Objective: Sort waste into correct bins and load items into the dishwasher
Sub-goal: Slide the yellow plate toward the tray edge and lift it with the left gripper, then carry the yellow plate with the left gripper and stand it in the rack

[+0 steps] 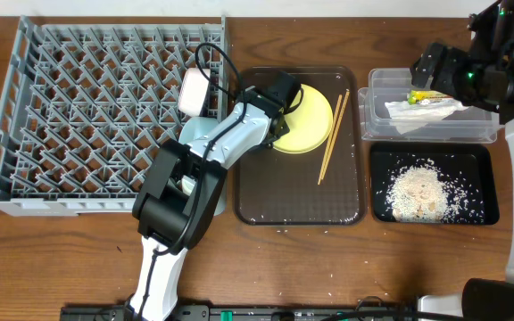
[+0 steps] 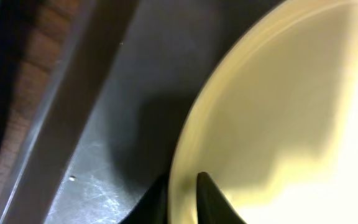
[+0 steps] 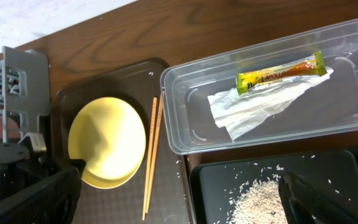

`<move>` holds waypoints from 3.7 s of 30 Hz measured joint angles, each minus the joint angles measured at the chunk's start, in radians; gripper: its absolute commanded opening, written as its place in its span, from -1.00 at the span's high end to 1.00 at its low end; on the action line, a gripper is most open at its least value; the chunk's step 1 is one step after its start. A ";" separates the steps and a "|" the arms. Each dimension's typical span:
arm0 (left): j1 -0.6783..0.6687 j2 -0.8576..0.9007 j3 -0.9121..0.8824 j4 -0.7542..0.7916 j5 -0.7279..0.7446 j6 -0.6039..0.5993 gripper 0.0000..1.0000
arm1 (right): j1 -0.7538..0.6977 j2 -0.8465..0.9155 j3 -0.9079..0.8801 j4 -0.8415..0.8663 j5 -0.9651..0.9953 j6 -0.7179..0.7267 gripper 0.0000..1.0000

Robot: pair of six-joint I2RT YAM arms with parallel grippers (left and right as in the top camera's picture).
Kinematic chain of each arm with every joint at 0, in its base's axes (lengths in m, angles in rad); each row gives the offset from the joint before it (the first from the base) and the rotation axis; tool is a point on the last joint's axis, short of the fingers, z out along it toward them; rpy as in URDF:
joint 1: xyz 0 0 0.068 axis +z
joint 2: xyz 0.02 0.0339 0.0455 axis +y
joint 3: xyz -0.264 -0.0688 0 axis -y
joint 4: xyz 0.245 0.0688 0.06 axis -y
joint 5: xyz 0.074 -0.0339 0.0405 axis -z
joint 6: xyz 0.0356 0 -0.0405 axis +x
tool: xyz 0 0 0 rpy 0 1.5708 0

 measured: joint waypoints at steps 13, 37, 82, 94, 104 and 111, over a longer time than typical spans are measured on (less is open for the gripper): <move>0.020 0.001 0.003 0.034 0.018 0.199 -0.13 | 0.000 0.000 0.000 0.000 0.000 0.000 -0.99; 0.106 0.021 0.003 0.171 0.315 0.190 0.59 | 0.000 0.000 0.000 0.000 0.000 0.000 -0.99; 0.298 -0.307 -0.024 0.201 0.350 0.483 0.85 | 0.000 0.000 0.000 0.000 0.000 0.000 -0.99; 0.400 -0.522 -0.024 0.199 -0.186 0.746 0.85 | 0.000 0.000 0.000 0.000 0.000 0.000 -0.99; 0.410 -0.478 -0.024 0.279 -0.583 0.970 0.86 | 0.000 0.000 0.000 0.000 0.000 0.000 -0.98; 0.426 -0.394 -0.024 0.391 -0.699 1.114 0.85 | 0.000 0.000 0.000 0.000 0.000 0.000 -0.99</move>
